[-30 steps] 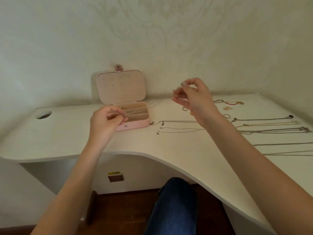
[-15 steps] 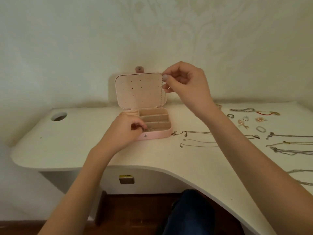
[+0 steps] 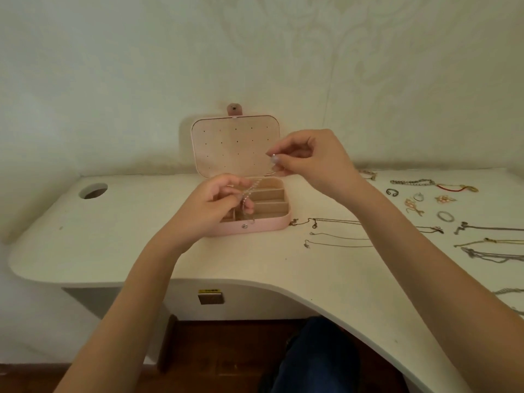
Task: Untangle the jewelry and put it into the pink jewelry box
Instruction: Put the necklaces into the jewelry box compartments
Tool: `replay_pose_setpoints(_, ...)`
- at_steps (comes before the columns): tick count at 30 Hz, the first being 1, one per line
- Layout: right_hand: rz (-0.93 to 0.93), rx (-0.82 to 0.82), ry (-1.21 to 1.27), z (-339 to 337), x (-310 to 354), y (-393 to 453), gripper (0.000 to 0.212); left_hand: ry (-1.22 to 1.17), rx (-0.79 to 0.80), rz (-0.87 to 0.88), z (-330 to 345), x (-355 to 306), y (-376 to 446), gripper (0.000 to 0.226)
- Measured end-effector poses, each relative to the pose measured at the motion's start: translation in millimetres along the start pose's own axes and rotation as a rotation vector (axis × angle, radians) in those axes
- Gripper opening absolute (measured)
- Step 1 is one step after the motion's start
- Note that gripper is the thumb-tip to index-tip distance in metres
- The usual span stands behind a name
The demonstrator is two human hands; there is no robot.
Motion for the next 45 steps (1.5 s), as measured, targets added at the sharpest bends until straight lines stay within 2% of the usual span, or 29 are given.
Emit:
replay_pose_setpoints(3,0.076,-0.038,-0.199,-12.6,-17.1,0.3,0.012,-0.072,-0.014,-0.032,-0.8,3.6,-1.2,0.022)
replay_pose_setpoints(7,0.129,-0.029,-0.218,-18.2,-23.4,-2.0,0.012,0.147,-0.018,0.051,2.2,5.6,5.7,0.021)
replay_pose_setpoints(10,0.080,0.085,-0.176,-9.8,-14.5,-6.1,0.012,0.378,-0.108,0.160,1.8,4.1,10.7,0.018)
replay_pose_setpoints(12,0.008,0.167,-0.183,0.4,-8.2,-8.9,0.016,0.472,-0.094,0.204,5.7,3.6,11.6,0.017)
replay_pose_setpoints(18,-0.054,0.344,-0.490,27.1,-28.2,-13.2,0.017,0.559,0.002,0.247,12.0,3.4,10.0,0.017)
replay_pose_setpoints(22,-0.053,0.255,-0.617,17.9,-32.4,-8.0,0.005,0.496,-0.119,0.244,-5.7,-4.1,11.2,0.017)
replay_pose_setpoints(27,-0.062,0.279,-0.851,27.4,-37.7,-10.0,0.010,0.718,-0.048,0.266,2.7,0.4,21.4,0.012)
replay_pose_setpoints(33,-0.089,0.269,-0.939,36.8,-36.5,-11.9,0.012,0.655,-0.126,0.232,1.7,6.1,21.6,0.011)
replay_pose_setpoints(45,-0.036,0.332,-1.001,44.6,-44.2,-8.2,0.019,0.615,-0.107,0.212,3.1,12.2,24.9,0.007)
Point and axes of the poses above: each hand's wrist, its own y-axis towards the middle knuckle, its own z-axis out of the palm, x = y × z, the point moved 7 cm from there along y, towards the middle knuckle, and after that the axes turned 8 degrees about -y, right-handed, at the moved point
